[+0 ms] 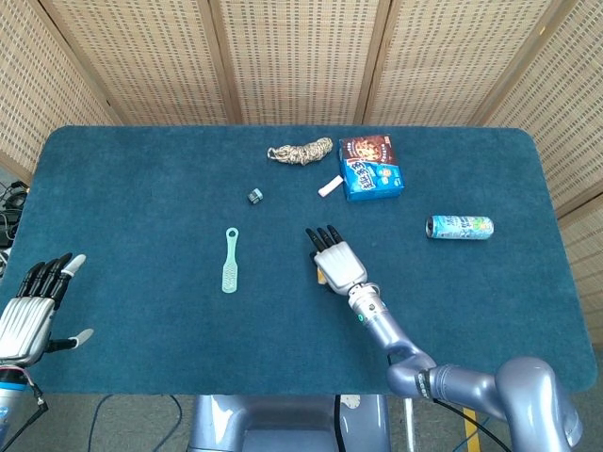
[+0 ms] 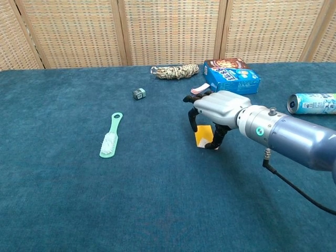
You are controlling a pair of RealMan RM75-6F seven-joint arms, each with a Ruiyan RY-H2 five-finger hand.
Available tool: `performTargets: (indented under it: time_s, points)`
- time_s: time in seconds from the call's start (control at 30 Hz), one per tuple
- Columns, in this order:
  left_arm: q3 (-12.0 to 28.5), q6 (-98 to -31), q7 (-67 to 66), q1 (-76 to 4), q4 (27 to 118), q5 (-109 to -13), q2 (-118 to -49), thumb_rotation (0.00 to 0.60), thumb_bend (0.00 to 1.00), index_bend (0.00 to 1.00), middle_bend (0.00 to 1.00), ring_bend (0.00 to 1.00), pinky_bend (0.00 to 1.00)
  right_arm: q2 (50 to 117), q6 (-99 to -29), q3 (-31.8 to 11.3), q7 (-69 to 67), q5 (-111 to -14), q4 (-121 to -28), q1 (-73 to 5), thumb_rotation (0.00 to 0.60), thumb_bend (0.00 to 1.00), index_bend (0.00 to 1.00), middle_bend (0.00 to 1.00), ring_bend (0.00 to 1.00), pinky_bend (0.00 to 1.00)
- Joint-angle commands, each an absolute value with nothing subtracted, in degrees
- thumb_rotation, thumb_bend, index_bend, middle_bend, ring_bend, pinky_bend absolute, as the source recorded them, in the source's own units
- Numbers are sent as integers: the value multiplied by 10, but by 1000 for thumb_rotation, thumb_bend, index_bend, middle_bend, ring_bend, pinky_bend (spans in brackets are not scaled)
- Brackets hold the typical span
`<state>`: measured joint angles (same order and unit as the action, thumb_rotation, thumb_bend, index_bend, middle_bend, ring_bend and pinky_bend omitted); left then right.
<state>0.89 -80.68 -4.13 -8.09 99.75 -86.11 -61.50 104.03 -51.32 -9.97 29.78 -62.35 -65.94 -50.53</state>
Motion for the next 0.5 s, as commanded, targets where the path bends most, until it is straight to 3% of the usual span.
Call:
performTargets:
  time_s: [0.03, 0.5]
  points:
    - [9, -807, -41, -81, 998, -862, -615, 600, 0, 0, 0, 0, 0, 1038, -512, -99, 301, -622, -661, -504, 600, 380, 468, 2, 0, 0]
    - [8, -811, -36, -80, 1000, -867, -612, 600, 0, 0, 0, 0, 0, 1020, -469, -95, 309, -597, -689, -509, 600, 502, 543, 0, 0, 0]
